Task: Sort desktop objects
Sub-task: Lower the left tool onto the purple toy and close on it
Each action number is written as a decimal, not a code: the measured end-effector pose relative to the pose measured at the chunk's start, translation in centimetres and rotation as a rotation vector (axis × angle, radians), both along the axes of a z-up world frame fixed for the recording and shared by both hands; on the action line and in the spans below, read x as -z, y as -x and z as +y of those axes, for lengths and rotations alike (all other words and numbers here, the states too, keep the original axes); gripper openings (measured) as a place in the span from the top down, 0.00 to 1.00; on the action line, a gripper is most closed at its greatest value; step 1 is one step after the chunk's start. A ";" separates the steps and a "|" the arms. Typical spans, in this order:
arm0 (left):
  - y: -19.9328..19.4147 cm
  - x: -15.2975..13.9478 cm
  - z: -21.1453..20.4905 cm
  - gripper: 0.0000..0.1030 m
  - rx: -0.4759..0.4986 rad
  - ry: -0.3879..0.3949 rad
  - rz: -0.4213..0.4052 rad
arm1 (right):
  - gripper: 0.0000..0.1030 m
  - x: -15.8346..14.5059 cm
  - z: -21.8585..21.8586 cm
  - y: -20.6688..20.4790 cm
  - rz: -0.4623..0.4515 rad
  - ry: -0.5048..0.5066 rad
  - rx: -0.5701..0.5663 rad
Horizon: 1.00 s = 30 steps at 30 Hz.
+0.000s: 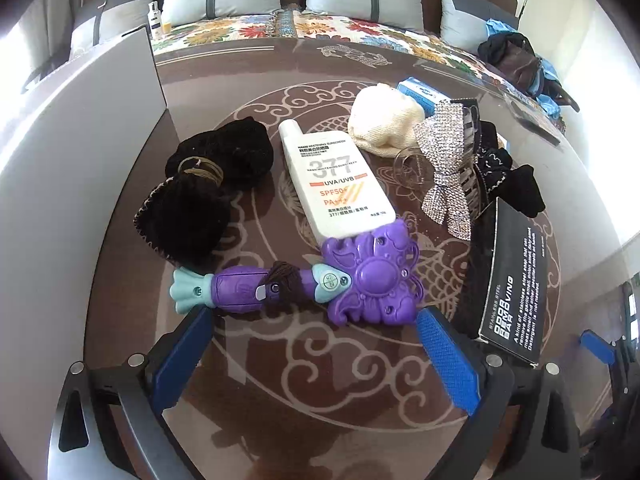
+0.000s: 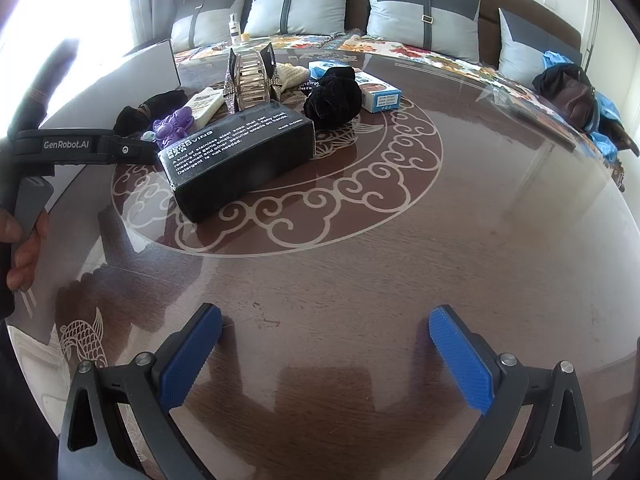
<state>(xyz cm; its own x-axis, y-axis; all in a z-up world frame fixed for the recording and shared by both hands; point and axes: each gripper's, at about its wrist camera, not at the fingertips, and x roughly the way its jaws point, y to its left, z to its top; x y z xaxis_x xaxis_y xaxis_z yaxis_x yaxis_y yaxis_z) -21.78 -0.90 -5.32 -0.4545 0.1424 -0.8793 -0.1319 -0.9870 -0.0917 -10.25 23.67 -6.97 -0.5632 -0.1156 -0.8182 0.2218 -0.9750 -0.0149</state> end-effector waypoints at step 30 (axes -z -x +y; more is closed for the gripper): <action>-1.5 -3.7 -0.6 0.01 -0.097 0.078 0.102 | 0.00 -0.1 0.0 -0.1 0.009 0.027 -0.007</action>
